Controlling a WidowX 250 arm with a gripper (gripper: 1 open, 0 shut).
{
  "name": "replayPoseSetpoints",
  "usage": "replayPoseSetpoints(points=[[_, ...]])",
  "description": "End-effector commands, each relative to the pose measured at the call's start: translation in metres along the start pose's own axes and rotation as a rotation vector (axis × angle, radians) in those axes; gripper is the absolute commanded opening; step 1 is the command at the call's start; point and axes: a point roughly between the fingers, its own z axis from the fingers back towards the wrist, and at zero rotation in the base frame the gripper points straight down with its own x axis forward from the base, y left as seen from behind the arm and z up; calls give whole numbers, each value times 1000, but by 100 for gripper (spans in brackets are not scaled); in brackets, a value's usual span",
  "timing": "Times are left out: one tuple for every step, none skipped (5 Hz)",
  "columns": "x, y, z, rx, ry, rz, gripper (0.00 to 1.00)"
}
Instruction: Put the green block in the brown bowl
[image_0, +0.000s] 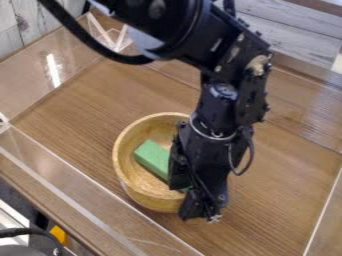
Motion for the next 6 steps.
replayPoseSetpoints(points=[[-5, 11, 7, 34, -46, -21, 100], [-8, 11, 12, 48, -55, -18, 100], [-8, 10, 19, 71, -71, -23, 100], [6, 9, 12, 81, -82, 20, 100], [19, 11, 7, 99, -101, 81, 100], [15, 14, 25, 105, -105, 100, 100]])
